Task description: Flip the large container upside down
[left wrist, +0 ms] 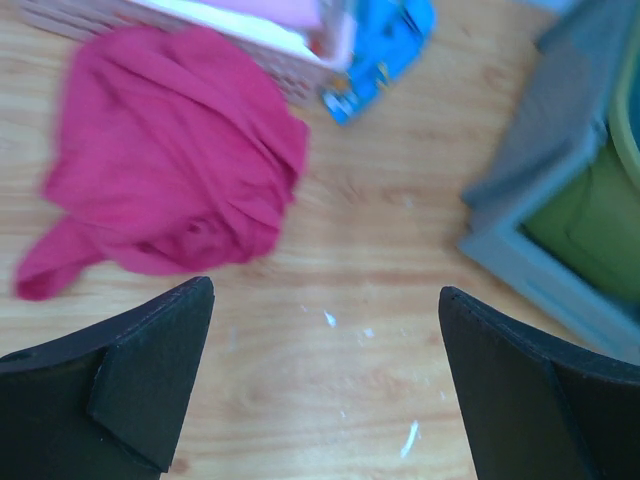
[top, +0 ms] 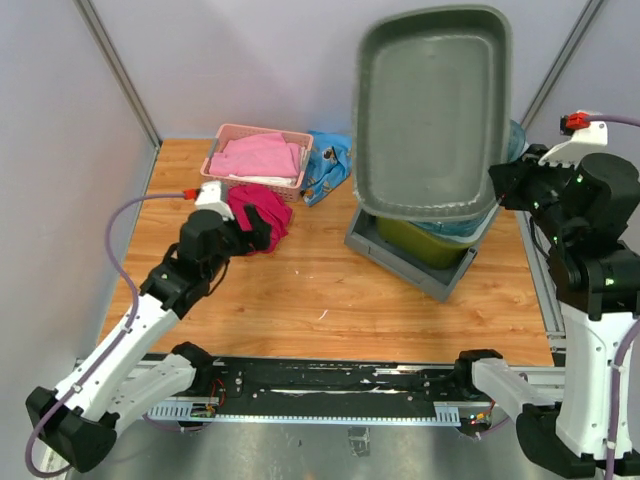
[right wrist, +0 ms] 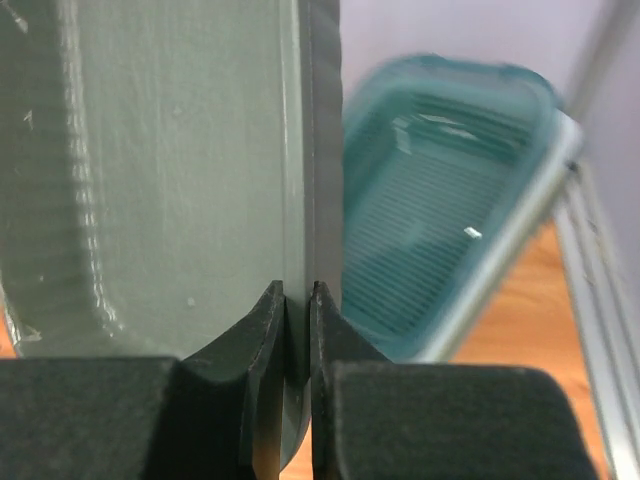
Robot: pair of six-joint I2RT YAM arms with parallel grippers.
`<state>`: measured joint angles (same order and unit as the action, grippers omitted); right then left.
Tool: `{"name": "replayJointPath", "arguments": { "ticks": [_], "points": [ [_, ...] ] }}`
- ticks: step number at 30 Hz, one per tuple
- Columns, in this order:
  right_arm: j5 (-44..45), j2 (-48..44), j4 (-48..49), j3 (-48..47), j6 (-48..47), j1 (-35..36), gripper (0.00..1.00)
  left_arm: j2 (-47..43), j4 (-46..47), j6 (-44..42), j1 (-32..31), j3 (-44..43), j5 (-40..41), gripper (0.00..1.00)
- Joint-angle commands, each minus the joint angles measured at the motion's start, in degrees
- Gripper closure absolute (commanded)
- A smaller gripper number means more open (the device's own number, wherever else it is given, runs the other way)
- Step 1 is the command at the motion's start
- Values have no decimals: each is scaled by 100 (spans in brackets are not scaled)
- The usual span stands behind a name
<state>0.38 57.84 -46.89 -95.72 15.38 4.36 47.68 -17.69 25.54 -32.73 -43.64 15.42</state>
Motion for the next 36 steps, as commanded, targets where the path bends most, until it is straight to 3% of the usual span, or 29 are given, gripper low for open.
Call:
{"name": "replayJointPath", "arguments": {
  "ticks": [1, 6, 8, 11, 15, 21, 28, 30, 33, 36],
  "points": [
    [-2773, 118, 1092, 250, -194, 18, 100, 42, -962, 361, 1016, -758, 234, 1],
    [-3462, 122, 1427, 871, -206, 691, 99, 427, -2175, 1020, 2136, -1977, -31, 1],
    [-3216, 162, 1280, 1090, -523, 1268, 99, 551, -2637, 1118, 2319, -2527, 237, 1],
    [-2045, 449, 519, 1077, -1339, 2566, 99, 766, -3227, 1170, 2417, -3383, 780, 1],
    [-1981, 866, 423, 1564, -1302, 3190, 99, 929, -3559, 1049, 2447, -4164, 1158, 1],
    [-1571, 1093, 1505, 2853, -865, 3808, 100, 859, -3489, 985, 2447, -4189, 1162, 1],
    [-1034, 1714, 2507, 3456, -598, 3888, 100, 799, -2926, 869, 2448, -2983, 432, 1],
    [-833, 1982, 2493, 3292, -591, 3897, 90, 897, -2867, 833, 2447, -2806, 283, 1],
    [-659, 2293, 2152, 2875, -588, 3895, 50, 997, -2808, 774, 2447, -2724, 184, 1],
    [-620, 2242, 2031, 2638, -593, 3986, 27, 1104, -2877, 576, 2447, -3027, 244, 1]
  ]
}}
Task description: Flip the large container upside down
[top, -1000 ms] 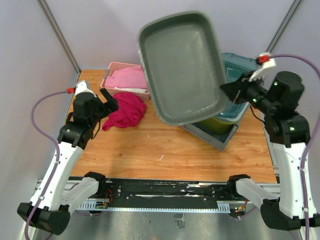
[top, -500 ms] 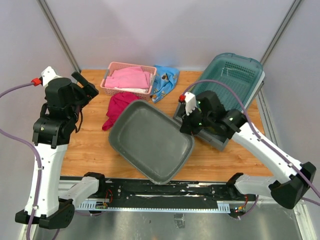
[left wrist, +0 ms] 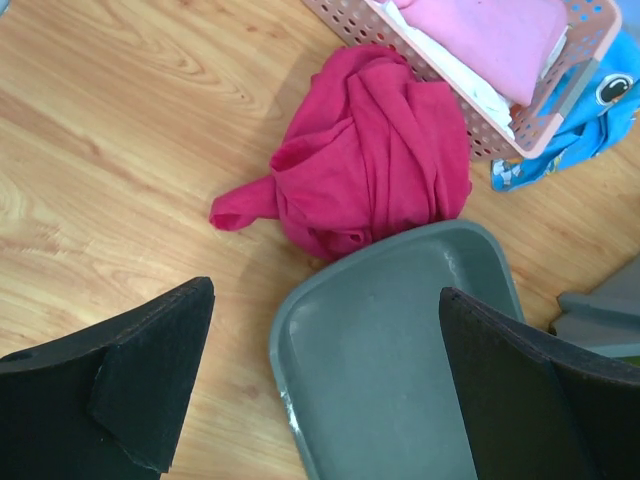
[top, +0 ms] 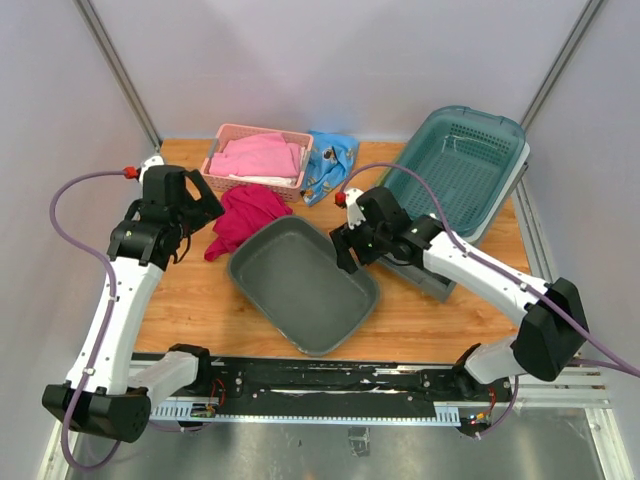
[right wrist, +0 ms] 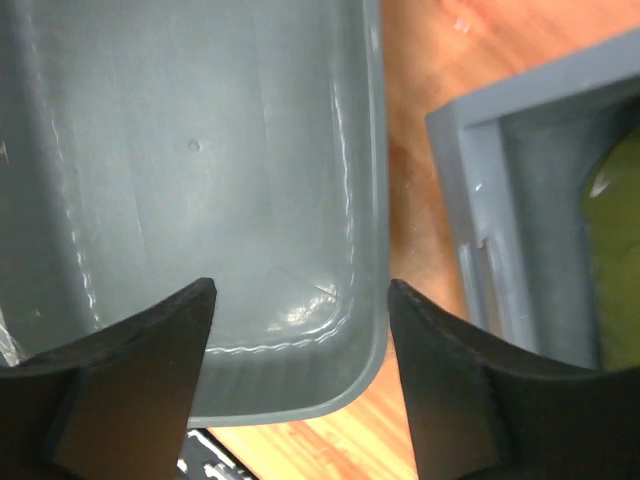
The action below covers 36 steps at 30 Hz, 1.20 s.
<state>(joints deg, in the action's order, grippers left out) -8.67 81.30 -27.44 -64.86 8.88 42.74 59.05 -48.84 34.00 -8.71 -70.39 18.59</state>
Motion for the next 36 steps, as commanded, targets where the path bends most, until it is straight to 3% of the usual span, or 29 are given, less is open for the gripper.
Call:
{"name": "replayJointPath", "arguments": {
  "ticks": [1, 7, 12, 24, 25, 29, 31, 36],
  "points": [
    [320, -167, 89, -481, 48, 235, 23, 23, 177, -330, 49, -524, -26, 1],
    [618, -213, 95, -586, 156, 1498, 18, 464, -93, -420, 187, -1412, 19, 1],
    [771, 252, 195, -698, 91, 2649, 18, 504, -32, -392, 307, -1522, -60, 1],
    [834, 2010, 284, -1085, 439, 3456, 19, 233, 132, -292, 326, -935, -64, 1],
    [878, 2116, 286, -1113, 473, 3496, 22, 200, 156, -281, 326, -855, -85, 1],
    [1332, 2262, 176, -1231, 481, 3609, 50, 95, 227, -262, 326, -603, -191, 1],
    [1370, 2303, 173, -1267, 480, 3608, 59, 54, 254, -267, 326, -499, -202, 1],
    [1499, 2614, -7, -1462, 538, 3605, 61, -18, 366, -213, 326, -255, -226, 1]
  ]
}}
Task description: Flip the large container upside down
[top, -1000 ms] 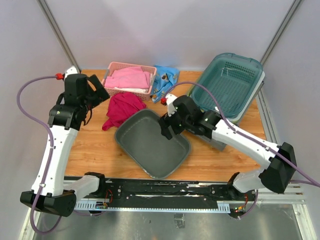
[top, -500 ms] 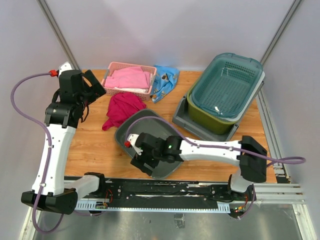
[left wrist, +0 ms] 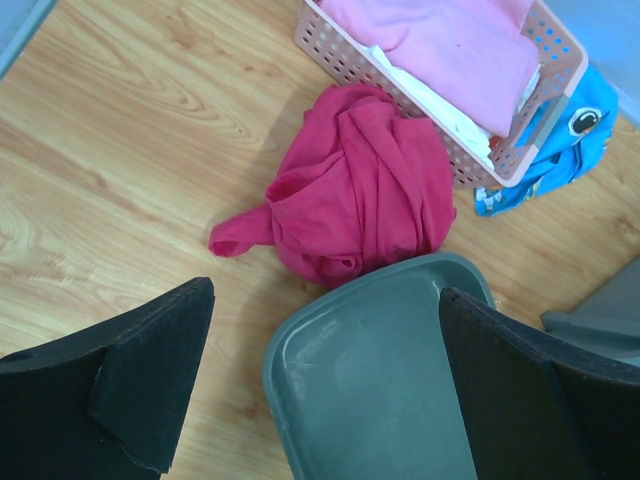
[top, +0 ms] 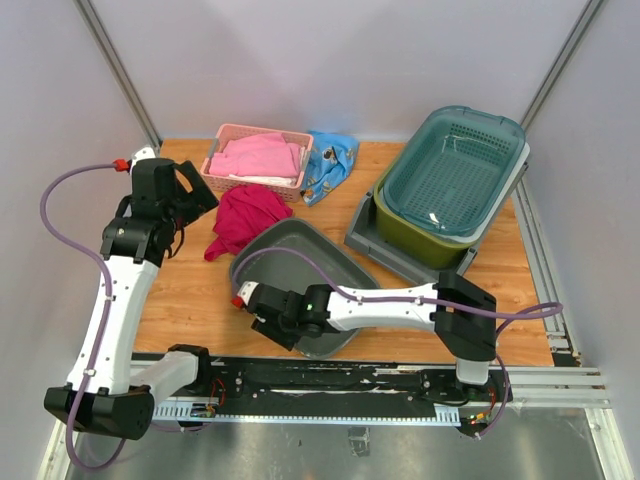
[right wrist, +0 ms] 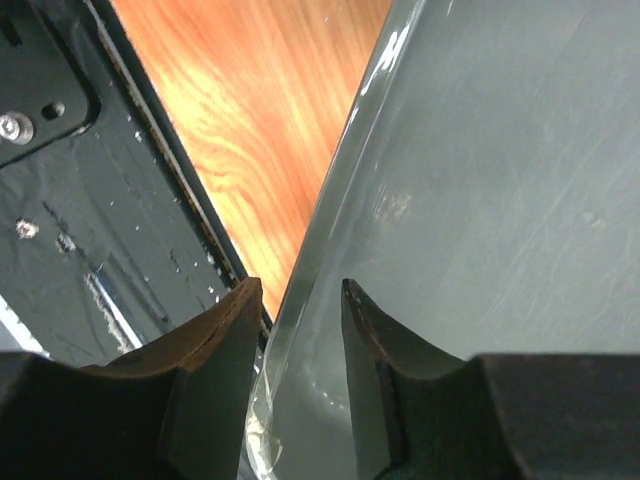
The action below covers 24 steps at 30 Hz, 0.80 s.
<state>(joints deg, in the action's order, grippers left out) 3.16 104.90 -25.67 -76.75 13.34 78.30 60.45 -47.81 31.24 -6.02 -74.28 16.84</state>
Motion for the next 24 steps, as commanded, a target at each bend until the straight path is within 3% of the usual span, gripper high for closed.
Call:
{"name": "replayJointPath", "arguments": {
  "ticks": [1, 8, 14, 20, 24],
  "points": [
    [364, 294, -215, -294, 116, 53, 63, -172, 283, 82, 57, 182, -76, 1],
    [325, 77, -559, -502, 187, 55, 99, -203, 351, 167, 57, 163, -196, 1],
    [-74, -737, -1595, -1313, 47, -31, 99, 173, 308, 164, 57, -839, -436, 1],
    [-2285, -1401, -1576, -1623, 433, -1000, 100, 442, 191, 106, 57, -2080, -480, 1],
    [-4029, -1610, -737, -1396, 1345, -1729, 100, 521, 75, 86, 57, -2670, -447, 1]
  ]
}}
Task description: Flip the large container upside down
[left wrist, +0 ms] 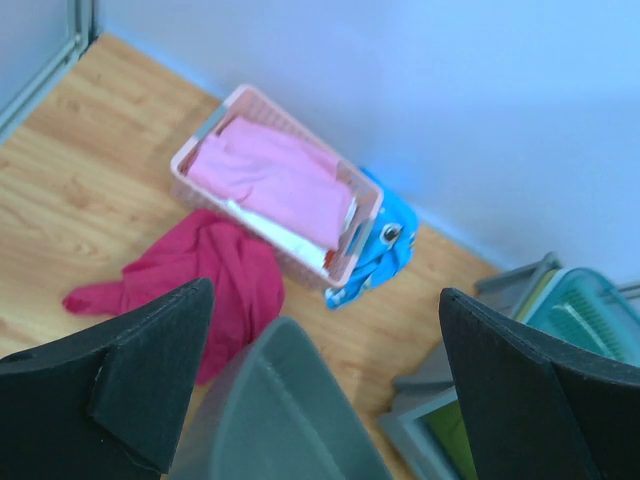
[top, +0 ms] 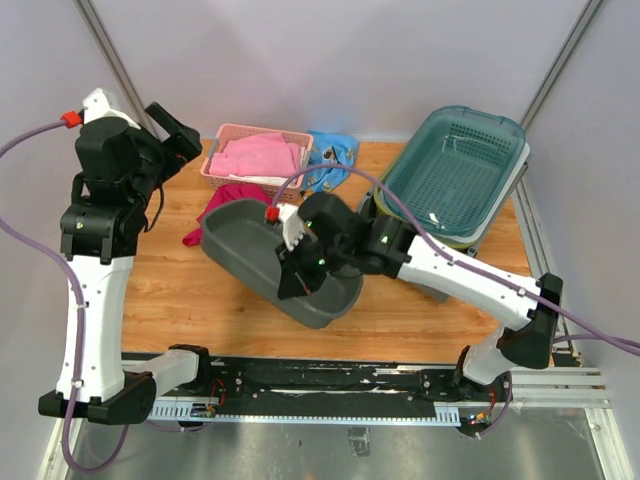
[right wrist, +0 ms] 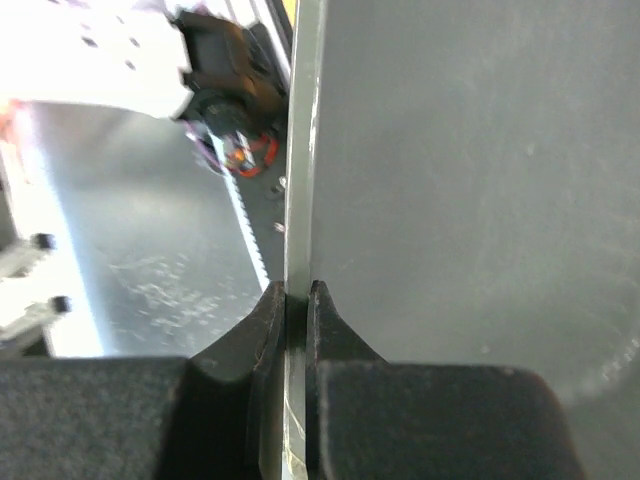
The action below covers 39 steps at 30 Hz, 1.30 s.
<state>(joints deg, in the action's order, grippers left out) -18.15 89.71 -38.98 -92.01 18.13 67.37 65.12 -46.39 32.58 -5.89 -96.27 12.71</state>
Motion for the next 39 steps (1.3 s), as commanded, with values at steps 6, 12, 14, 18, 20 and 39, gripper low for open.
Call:
{"name": "replayJointPath", "arguments": {
  "ticks": [6, 12, 14, 18, 20, 39],
  "points": [
    [-3544, 144, 2189, 293, 2232, -1087, 99, 60, -73, -46, 44, -612, -164, 1],
    [-4367, 703, 4285, 823, 3913, -1095, 100, -12, -79, -45, 44, -540, -139, 1],
    [-4573, 877, 5505, 1168, 4877, -1110, 99, -47, -81, -70, 44, -551, -117, 1],
    [-4688, 1353, 8513, 1775, 7377, -1186, 99, -65, -138, -104, 44, -556, -107, 1],
    [-4607, 1636, 9579, 1981, 8325, -1229, 99, -71, -146, -155, 44, -521, -77, 1],
    [-3084, 811, 2293, 2653, 2653, -2472, 52, -124, -94, -330, 43, 220, -138, 1]
  ]
}}
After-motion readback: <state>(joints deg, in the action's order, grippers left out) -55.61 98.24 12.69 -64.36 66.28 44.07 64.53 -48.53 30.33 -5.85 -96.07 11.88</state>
